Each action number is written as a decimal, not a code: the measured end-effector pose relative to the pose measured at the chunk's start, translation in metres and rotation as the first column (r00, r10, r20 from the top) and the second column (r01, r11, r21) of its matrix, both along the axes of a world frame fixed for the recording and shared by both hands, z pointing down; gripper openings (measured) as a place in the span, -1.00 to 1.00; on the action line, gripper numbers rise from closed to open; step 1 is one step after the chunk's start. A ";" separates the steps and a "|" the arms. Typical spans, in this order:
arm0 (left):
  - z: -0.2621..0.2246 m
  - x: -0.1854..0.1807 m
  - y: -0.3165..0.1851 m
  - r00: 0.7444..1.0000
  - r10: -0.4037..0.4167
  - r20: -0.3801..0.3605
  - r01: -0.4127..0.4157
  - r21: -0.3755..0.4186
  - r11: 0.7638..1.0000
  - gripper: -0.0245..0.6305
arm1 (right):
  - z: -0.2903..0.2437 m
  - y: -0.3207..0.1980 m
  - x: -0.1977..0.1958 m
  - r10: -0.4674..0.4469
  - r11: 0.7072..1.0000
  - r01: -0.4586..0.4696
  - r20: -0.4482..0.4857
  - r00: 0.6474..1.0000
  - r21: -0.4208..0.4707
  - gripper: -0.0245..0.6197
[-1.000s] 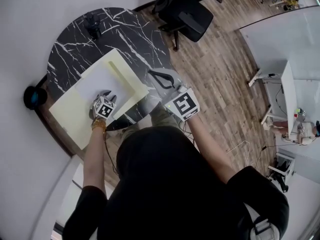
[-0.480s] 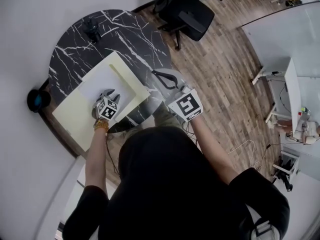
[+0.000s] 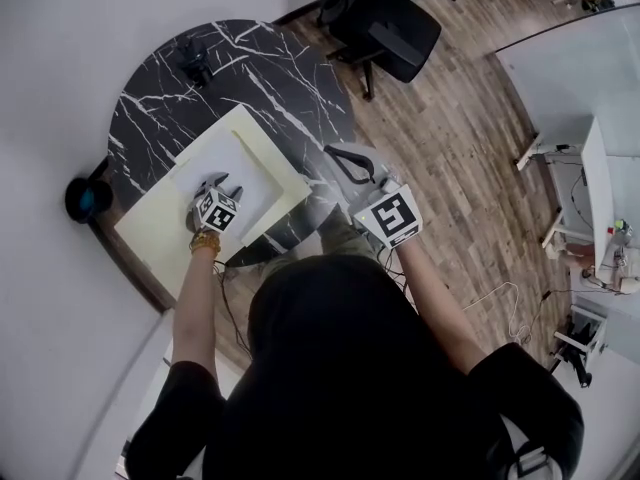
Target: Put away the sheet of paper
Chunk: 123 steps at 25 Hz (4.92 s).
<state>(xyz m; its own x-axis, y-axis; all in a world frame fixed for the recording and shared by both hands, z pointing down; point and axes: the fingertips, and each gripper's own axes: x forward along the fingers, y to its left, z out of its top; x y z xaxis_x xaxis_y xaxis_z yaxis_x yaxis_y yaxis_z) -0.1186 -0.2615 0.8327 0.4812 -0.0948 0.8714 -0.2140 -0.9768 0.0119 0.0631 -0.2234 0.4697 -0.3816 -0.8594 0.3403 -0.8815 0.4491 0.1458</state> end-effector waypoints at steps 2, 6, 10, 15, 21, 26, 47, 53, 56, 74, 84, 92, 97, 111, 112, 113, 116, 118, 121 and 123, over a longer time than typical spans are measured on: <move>-0.001 0.003 0.000 1.000 -0.002 -0.007 0.002 -0.035 0.999 -0.26 | 0.001 0.000 0.001 0.005 1.000 -0.005 0.005 1.000 -0.010 -0.93; -0.001 0.003 0.003 1.000 0.002 -0.013 -0.003 -0.064 0.998 -0.31 | 0.000 -0.001 -0.003 0.000 1.000 0.000 0.009 1.000 -0.010 -0.93; -0.001 0.004 0.006 1.000 0.019 -0.009 -0.020 -0.062 0.998 -0.41 | 0.001 -0.002 -0.005 0.000 1.000 0.000 0.010 1.000 -0.010 -0.93; 0.000 0.007 0.008 0.997 0.074 0.014 -0.073 -0.069 0.995 -0.48 | 0.003 0.000 -0.004 -0.002 1.000 0.002 0.004 1.000 -0.005 -0.93; 0.001 0.013 0.009 0.990 0.134 0.033 -0.132 -0.054 0.990 -0.62 | 0.003 0.002 -0.002 0.008 1.000 -0.007 0.009 1.000 -0.018 -0.92; -0.003 0.019 -0.007 0.994 0.101 0.049 -0.103 0.019 0.995 -0.45 | 0.004 0.003 0.001 0.011 1.000 -0.010 0.009 1.000 -0.021 -0.93; -0.001 0.001 0.033 1.000 -0.015 -0.021 0.013 -0.087 0.996 -0.32 | 0.003 0.010 -0.005 -0.003 1.000 0.003 0.006 1.000 -0.012 -0.93; -0.002 0.018 0.027 0.999 -0.026 -0.039 0.023 -0.087 0.996 -0.32 | 0.000 0.007 -0.015 -0.024 1.000 0.024 0.000 1.000 -0.004 -0.92; -0.010 0.016 0.029 0.998 -0.039 -0.053 0.036 -0.066 0.997 -0.32 | -0.001 0.006 -0.020 -0.039 0.999 0.039 0.002 0.999 -0.001 -0.93; -0.007 0.013 0.050 0.998 -0.036 -0.047 0.030 -0.118 0.993 -0.33 | -0.003 0.010 -0.041 -0.099 0.995 0.099 -0.017 0.995 0.007 -0.93; -0.141 -0.024 0.028 0.879 -0.295 -0.376 0.328 0.028 0.944 -0.33 | 0.001 0.000 -0.083 -0.167 0.986 0.167 0.045 0.985 0.002 -0.93; -0.288 -0.050 0.024 0.680 -0.301 -0.668 0.521 0.152 0.840 -0.33 | -0.021 -0.011 -0.138 -0.285 0.958 0.280 0.066 0.956 0.068 -0.93; -0.358 -0.055 0.029 0.589 -0.281 -0.758 0.546 0.117 0.829 -0.34 | -0.040 -0.011 -0.169 -0.335 0.941 0.325 0.109 0.936 0.100 -0.93; -0.444 -0.033 0.046 0.504 -0.148 -0.851 0.576 0.204 0.791 -0.73 | -0.095 0.009 -0.165 -0.320 0.927 0.301 0.055 0.946 0.221 -0.93; -0.445 -0.030 0.047 0.502 -0.151 -0.852 0.575 0.198 0.794 -0.75 | -0.096 0.010 -0.163 -0.311 0.929 0.293 0.050 0.949 0.226 -0.93; -0.447 -0.026 0.049 0.498 -0.150 -0.854 0.568 0.190 0.801 -0.75 | -0.096 0.011 -0.161 -0.304 0.932 0.286 0.050 0.951 0.224 -0.93; -0.451 -0.017 0.054 0.499 -0.129 -0.857 0.544 0.195 0.816 -0.75 | -0.095 0.012 -0.158 -0.296 0.937 0.278 0.054 0.954 0.211 -0.93; -0.452 -0.013 0.057 0.516 -0.118 -0.849 0.534 0.210 0.819 -0.78 | -0.098 0.014 -0.155 -0.287 0.939 0.266 0.068 0.956 0.217 -0.93; -0.450 -0.010 0.061 0.530 -0.123 -0.839 0.518 0.205 0.831 -0.79 | -0.103 0.016 -0.146 -0.261 0.944 0.237 0.085 0.961 0.228 -0.93; -0.446 -0.007 0.063 0.537 -0.129 -0.834 0.508 0.198 0.838 -0.79 | -0.103 0.016 -0.140 -0.244 0.948 0.219 0.085 0.966 0.232 -0.93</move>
<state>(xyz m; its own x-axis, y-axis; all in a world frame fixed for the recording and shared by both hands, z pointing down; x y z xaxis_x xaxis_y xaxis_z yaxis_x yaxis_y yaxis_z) -0.1256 -0.1989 0.3870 0.7970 -0.6033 0.0294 -0.6034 -0.7974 -0.0084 -0.0765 -0.2074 0.3669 -0.6035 -0.7914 0.0975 -0.7733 0.6107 0.1705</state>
